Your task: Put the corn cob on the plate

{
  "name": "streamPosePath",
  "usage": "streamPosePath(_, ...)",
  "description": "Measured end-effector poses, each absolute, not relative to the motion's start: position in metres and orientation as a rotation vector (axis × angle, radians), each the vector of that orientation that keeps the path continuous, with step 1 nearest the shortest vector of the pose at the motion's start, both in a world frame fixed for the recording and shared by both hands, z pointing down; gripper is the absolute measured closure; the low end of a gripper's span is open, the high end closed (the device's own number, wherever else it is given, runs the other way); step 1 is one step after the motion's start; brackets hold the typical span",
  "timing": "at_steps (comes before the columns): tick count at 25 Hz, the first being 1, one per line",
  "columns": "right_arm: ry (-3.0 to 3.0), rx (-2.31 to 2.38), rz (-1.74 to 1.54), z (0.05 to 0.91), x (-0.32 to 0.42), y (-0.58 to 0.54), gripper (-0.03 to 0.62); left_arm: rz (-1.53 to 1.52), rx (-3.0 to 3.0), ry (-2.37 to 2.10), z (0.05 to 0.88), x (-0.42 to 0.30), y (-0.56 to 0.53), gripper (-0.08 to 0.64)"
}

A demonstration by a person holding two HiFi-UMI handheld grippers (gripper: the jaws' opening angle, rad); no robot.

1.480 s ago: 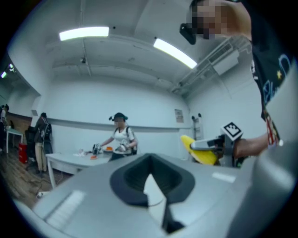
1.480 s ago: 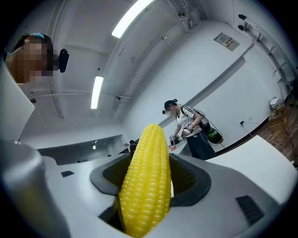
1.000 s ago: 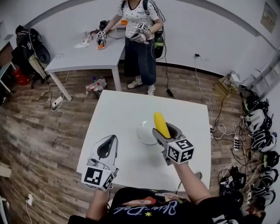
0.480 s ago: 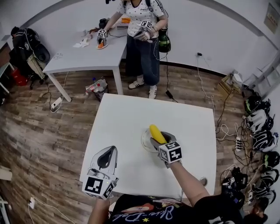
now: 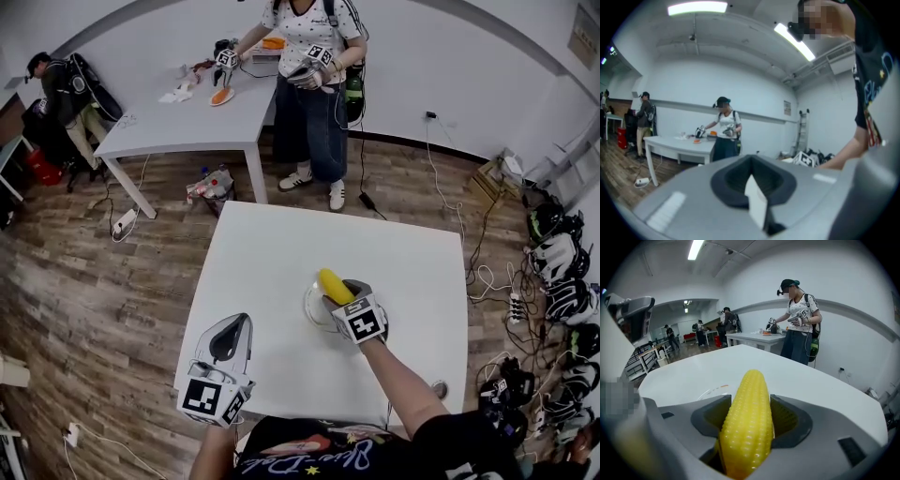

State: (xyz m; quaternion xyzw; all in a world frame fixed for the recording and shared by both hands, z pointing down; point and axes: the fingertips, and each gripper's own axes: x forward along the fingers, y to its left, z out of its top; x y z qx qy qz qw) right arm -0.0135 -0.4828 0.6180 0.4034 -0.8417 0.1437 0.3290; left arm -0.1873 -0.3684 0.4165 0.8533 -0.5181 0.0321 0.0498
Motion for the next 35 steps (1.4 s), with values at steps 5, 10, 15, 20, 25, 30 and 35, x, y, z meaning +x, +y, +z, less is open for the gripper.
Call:
streamPosePath(5,-2.162,0.967,0.271,0.622,-0.017,-0.477,0.327,0.093,2.598,-1.589,0.415,-0.187,-0.366,0.561)
streamPosePath(10,-2.173,0.931,0.257,0.624,-0.020,-0.475,0.327,0.092,2.601,-1.597,0.414,-0.189,-0.363,0.561)
streamPosePath(15,-2.247,1.013,0.325,0.600,-0.012,-0.471,0.327,0.082,2.620,-1.594,0.408,-0.188,-0.362,0.561)
streamPosePath(20,-2.418,1.217,0.291,0.525,0.013,-0.456,0.328,0.063,2.674,-1.587,0.391,-0.181,-0.361,0.561)
streamPosePath(25,-2.548,1.390,0.244,0.462,0.044,-0.423,0.482,0.043,2.723,-1.555,0.383,-0.162,-0.364,0.561)
streamPosePath(30,-2.583,1.474,0.246,0.438,0.066,-0.392,0.557,0.028,2.777,-1.491,0.379,-0.139,-0.360,0.561)
streamPosePath(35,-2.605,1.508,0.239,0.426,0.072,-0.373,0.575,0.020,2.804,-1.431,0.380,-0.121,-0.355,0.561)
